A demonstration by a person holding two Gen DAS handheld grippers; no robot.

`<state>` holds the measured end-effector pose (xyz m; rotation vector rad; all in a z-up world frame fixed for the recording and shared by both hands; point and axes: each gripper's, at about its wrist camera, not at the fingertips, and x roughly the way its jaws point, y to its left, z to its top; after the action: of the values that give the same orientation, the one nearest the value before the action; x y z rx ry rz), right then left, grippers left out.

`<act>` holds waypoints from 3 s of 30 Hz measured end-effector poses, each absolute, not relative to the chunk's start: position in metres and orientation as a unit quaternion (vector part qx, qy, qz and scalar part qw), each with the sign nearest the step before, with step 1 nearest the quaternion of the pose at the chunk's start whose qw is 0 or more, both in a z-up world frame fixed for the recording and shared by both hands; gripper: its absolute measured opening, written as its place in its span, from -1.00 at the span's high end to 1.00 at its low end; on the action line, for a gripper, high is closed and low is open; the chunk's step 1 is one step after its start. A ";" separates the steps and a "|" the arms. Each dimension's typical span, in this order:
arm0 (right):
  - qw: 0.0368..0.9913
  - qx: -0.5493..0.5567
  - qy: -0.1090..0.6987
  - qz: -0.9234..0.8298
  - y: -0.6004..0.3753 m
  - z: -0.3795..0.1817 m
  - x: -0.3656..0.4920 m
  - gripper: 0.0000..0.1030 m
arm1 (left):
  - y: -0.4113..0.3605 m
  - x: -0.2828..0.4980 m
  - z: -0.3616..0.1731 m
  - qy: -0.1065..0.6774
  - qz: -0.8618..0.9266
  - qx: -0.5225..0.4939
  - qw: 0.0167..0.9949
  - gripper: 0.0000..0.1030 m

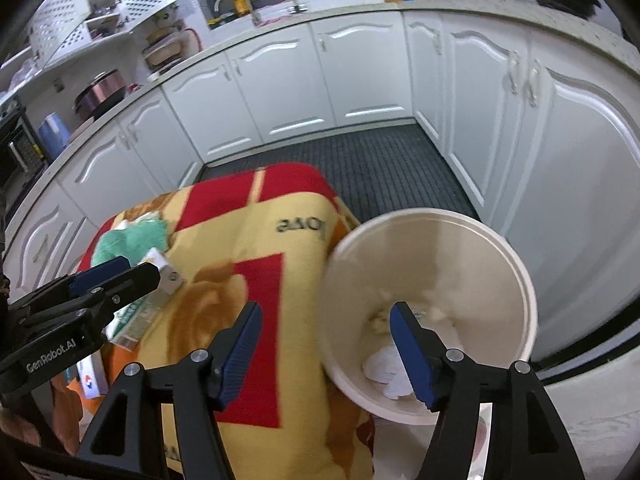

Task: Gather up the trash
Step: 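Grasp the white-green tissue pack with the right gripper, then grasp the white foam block with the left gripper while the right carries the tissue pack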

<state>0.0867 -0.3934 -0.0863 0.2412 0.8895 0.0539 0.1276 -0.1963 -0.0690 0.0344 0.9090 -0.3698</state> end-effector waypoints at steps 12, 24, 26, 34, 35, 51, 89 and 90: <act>0.892 0.095 0.433 0.091 -0.329 -0.073 0.119 -0.31 | -0.071 0.159 -0.061 0.454 -0.083 -0.007 0.887 -0.04; 0.868 0.076 0.459 0.176 -0.244 -0.063 0.212 -0.31 | 0.016 0.218 -0.088 0.487 0.012 -0.052 0.872 -0.04; 0.860 0.069 0.470 0.188 -0.226 -0.068 0.236 -0.31 | 0.022 0.223 -0.093 0.492 0.011 -0.062 0.869 -0.04; 0.801 0.020 0.563 0.201 -0.149 -0.125 0.329 -0.31 | 0.018 0.240 -0.102 0.508 -0.014 -0.072 0.858 -0.05; 0.792 0.017 0.576 0.200 -0.142 -0.135 0.336 -0.31 | 0.018 0.242 -0.102 0.508 -0.017 -0.077 0.857 -0.05; 0.850 0.118 0.482 0.179 -0.231 -0.093 0.310 0.24 | -0.013 0.290 -0.129 0.543 -0.042 -0.166 0.822 -0.13; 0.876 0.109 0.424 0.202 -0.260 -0.051 0.169 0.23 | -0.065 0.171 -0.038 0.400 -0.059 -0.002 0.915 -0.25; 0.876 0.111 0.423 0.201 -0.262 -0.051 0.165 0.23 | -0.069 0.166 -0.037 0.397 -0.060 0.002 0.916 -0.25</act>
<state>0.1649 -0.2625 -0.0507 0.2326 0.8832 0.4199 0.1661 -0.0693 -0.0374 0.0036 0.8179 -0.1232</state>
